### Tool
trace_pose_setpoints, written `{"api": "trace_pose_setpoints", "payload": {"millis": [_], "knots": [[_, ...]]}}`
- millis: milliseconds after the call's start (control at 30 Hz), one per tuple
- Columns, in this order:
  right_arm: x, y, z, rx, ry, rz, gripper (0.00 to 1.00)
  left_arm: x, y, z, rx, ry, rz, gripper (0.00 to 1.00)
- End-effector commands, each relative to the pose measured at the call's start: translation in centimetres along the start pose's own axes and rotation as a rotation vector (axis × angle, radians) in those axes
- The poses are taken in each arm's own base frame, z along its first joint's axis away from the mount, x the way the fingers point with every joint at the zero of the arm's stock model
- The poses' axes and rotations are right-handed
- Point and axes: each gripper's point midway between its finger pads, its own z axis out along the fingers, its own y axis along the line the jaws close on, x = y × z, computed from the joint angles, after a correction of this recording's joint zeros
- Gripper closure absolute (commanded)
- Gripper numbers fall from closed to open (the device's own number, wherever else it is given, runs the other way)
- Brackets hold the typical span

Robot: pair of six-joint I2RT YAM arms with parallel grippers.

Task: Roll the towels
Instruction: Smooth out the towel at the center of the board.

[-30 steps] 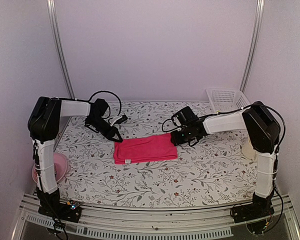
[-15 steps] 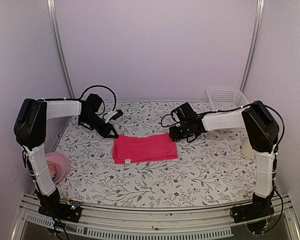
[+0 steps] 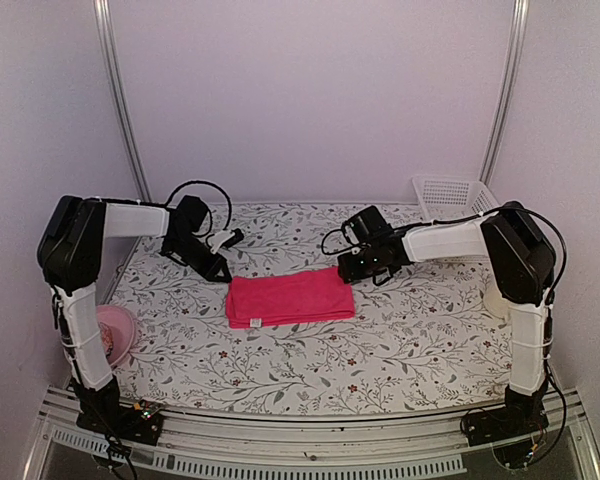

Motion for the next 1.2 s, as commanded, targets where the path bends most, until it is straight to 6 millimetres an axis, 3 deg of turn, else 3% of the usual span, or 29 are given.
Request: {"api": "trace_pose_setpoints", "payload": {"millis": [0,233,267,433,633,833,1167], "knots": [[-1.1,-0.6,-0.7,0.026,-0.023,-0.011,0.42,-1.4,1.0,-0.7,-0.067,-0.038,0.030,0.92],[-1.9,-0.4,-0.3,0.023,-0.040,-0.003,0.42,-1.8,-1.2,-0.6,0.041,-0.072,0.058,0.88],[-2.0,-0.3,-0.2,0.023,-0.043,-0.002,0.42,-2.5,-1.4,-1.6,0.036,-0.097,0.069,0.87],[-2.6,-0.2,0.1,0.022,-0.054,0.001,0.42,-3.3,-1.8,-2.4,0.048,-0.127,0.076,0.67],[-2.7,0.0,0.5,0.017,-0.048,0.000,0.42,-3.7,-2.2,-2.6,0.071,-0.144,0.079,0.57],[-2.4,0.1,1.2,0.018,-0.037,0.000,0.42,-2.1,-2.2,-0.1,0.121,-0.076,0.059,0.56],[-2.1,0.1,1.6,0.017,-0.023,0.001,0.42,-2.3,-1.2,1.0,0.103,-0.073,0.075,0.58]]}}
